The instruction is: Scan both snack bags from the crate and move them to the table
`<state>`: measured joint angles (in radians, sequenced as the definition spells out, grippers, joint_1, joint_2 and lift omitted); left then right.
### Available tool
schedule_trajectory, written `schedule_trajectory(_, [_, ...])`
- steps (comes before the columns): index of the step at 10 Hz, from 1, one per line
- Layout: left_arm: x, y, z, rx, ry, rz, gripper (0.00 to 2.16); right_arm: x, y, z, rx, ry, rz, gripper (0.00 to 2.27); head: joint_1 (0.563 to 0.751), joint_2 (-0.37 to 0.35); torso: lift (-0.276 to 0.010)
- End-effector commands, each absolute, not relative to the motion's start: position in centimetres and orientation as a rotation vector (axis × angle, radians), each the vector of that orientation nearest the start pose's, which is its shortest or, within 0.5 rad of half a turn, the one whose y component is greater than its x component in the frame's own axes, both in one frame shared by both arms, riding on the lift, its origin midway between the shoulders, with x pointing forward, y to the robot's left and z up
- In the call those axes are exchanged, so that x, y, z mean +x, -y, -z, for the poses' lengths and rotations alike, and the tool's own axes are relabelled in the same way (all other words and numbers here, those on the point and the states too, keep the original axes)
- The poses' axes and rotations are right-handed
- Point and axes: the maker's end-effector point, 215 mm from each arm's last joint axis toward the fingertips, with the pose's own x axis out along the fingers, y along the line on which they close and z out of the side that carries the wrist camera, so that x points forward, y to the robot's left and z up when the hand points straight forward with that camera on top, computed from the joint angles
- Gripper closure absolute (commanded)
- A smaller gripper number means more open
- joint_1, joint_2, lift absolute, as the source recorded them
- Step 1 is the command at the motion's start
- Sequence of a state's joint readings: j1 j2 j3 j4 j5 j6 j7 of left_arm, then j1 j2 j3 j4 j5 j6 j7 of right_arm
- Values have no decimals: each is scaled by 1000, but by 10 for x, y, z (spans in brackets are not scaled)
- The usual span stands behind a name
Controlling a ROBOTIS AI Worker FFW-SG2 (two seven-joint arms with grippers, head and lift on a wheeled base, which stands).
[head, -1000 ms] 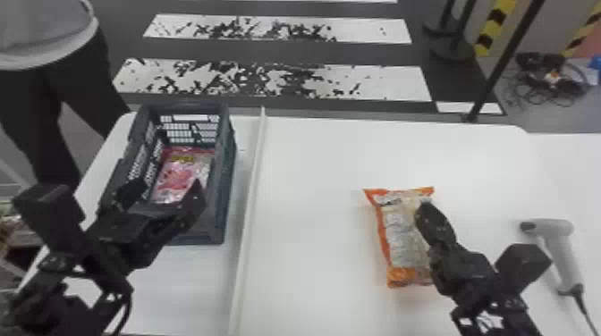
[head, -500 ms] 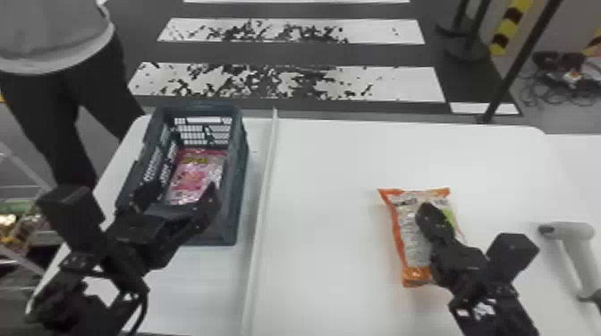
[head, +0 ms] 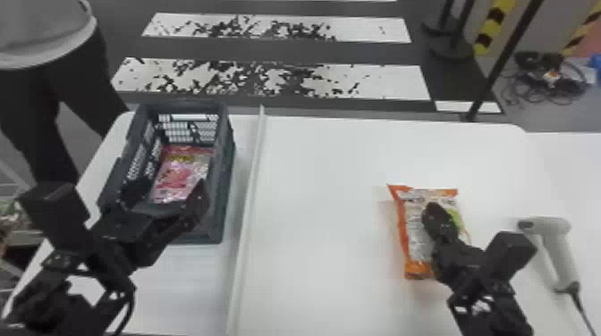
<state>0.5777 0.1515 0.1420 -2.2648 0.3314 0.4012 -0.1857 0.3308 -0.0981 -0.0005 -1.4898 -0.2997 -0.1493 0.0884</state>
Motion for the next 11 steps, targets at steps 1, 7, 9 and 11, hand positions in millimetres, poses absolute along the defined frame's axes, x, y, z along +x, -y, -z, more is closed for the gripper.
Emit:
schedule_trajectory(1, [418,-239,353,-149,-257,206,36,446,267,513,200,-252,-6,2246,695,-19,-87])
schedule_trajectory(7, [425,-236,349,-148,-240,213,36,408,275,380,165,-42,-33,130,695,-38,-87])
schedule_trajectory(9, [425,-233,349,-149,-242,220,36,401,325,388,100,-122,2,6,695,-62,-87])
schedule_trajectory(11, [427,-233,348,-148,-240,225,36,389,381,405,44,-202,35,53,695,-135,-87])
